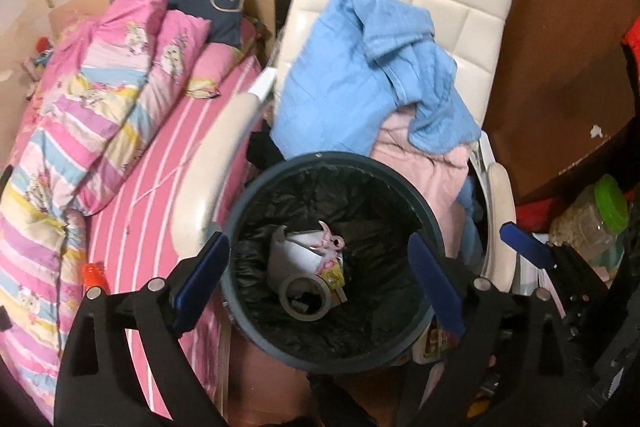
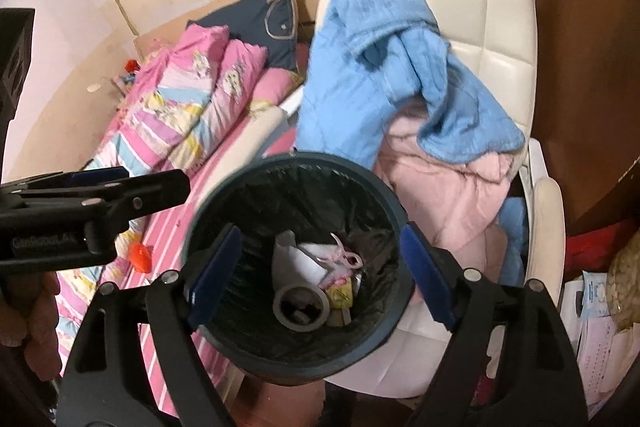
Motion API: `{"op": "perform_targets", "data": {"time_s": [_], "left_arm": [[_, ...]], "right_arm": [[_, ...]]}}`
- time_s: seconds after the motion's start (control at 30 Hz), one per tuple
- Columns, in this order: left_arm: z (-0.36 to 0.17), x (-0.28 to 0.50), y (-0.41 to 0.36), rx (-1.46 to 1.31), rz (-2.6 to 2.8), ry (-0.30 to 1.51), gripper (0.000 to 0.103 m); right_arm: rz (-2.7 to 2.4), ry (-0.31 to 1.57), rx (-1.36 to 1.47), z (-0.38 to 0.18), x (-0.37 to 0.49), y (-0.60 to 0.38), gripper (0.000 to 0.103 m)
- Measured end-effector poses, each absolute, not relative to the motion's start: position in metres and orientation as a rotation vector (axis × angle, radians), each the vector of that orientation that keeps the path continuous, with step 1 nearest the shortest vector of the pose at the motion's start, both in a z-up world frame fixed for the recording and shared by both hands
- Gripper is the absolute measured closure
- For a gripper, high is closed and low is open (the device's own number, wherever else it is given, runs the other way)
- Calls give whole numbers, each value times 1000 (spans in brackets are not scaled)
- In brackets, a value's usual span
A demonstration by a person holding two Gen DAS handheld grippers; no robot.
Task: Collect trash
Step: 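Move both tools back to the blue tissue pack and silver wrapper on the bed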
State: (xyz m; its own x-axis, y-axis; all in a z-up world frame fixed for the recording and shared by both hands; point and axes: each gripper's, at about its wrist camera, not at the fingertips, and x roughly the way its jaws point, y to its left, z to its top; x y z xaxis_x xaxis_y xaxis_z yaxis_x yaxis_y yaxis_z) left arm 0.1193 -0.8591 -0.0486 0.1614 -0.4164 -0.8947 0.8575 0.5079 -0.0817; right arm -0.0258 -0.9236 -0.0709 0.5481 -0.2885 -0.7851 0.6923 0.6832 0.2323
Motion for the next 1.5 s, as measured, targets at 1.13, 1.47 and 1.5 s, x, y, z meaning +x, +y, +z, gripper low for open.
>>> {"op": "perform_targets", "data": {"time_s": [1.13,1.47,1.5], "left_arm": [[76,152,-550,239,-604,869,5],[74,153,-417,150,-489,883,5],[71,153,-404,143,-477,888,5]], "right_arm": [[-292,670,402,30,58,-664,5],[-169,694,329,32,76,-542,5],[-160,699,326,31,77,-533,5]]}}
